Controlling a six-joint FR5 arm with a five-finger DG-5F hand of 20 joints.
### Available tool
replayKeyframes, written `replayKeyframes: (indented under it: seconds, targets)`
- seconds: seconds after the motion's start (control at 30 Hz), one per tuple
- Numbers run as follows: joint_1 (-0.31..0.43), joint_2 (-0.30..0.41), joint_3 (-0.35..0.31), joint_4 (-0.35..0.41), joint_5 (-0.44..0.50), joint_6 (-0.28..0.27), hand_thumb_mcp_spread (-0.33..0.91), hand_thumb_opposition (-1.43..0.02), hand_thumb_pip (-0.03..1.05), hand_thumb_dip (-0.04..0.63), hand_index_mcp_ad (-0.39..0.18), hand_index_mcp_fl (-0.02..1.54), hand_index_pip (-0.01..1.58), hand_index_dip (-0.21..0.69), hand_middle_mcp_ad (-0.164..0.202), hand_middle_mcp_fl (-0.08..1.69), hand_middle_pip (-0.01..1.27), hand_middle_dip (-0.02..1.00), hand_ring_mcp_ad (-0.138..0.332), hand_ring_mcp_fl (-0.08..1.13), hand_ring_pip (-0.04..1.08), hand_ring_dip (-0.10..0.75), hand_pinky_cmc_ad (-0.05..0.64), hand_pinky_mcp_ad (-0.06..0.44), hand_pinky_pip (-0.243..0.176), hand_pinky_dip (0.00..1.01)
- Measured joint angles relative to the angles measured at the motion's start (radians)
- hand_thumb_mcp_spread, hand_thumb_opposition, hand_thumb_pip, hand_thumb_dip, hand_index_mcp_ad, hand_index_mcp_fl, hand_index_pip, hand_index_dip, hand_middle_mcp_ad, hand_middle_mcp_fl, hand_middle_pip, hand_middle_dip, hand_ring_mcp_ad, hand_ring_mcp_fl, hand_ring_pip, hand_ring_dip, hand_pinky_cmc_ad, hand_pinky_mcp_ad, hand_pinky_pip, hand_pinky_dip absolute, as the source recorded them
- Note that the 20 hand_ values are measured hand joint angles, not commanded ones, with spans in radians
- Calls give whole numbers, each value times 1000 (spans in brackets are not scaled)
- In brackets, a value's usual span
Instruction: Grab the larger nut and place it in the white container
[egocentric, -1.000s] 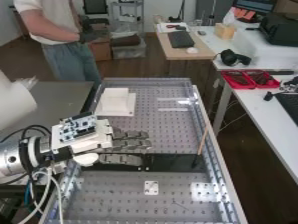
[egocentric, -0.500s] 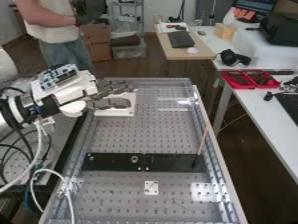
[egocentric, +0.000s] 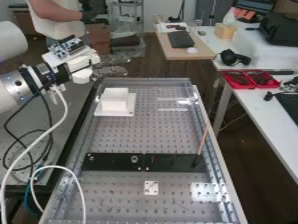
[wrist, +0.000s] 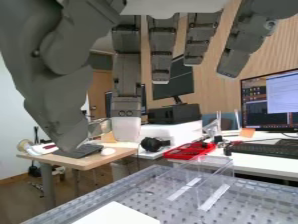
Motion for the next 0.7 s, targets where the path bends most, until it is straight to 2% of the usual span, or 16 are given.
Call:
replayKeyframes:
  seconds: [0.2, 0.27, 0.37, 0.53, 0.7]
  targets:
    - [94, 1, -1, -61, 77, -54, 274, -855, 658, 215, -51, 602, 1492, 31, 66, 188, 133, 222, 129, 0, 115, 134, 335, 265, -68, 417]
    - [127, -6, 2, -84, 106, -72, 274, -855, 658, 215, -51, 602, 1497, 65, 66, 188, 129, 223, 129, 0, 113, 134, 335, 265, -61, 408]
    - [164, -20, 10, -111, 141, -94, 274, -859, 658, 215, -51, 602, 1497, 65, 66, 188, 133, 230, 129, 0, 113, 134, 335, 265, -59, 405]
    - [204, -47, 27, -140, 188, -114, 274, -862, 658, 215, -51, 606, 1497, 80, 63, 188, 134, 237, 131, 3, 115, 134, 335, 265, -59, 393]
    - [224, -62, 34, -147, 206, -117, 276, -941, 658, 215, -51, 572, 1494, 80, 63, 185, 131, 237, 127, 3, 113, 134, 335, 265, -59, 393]
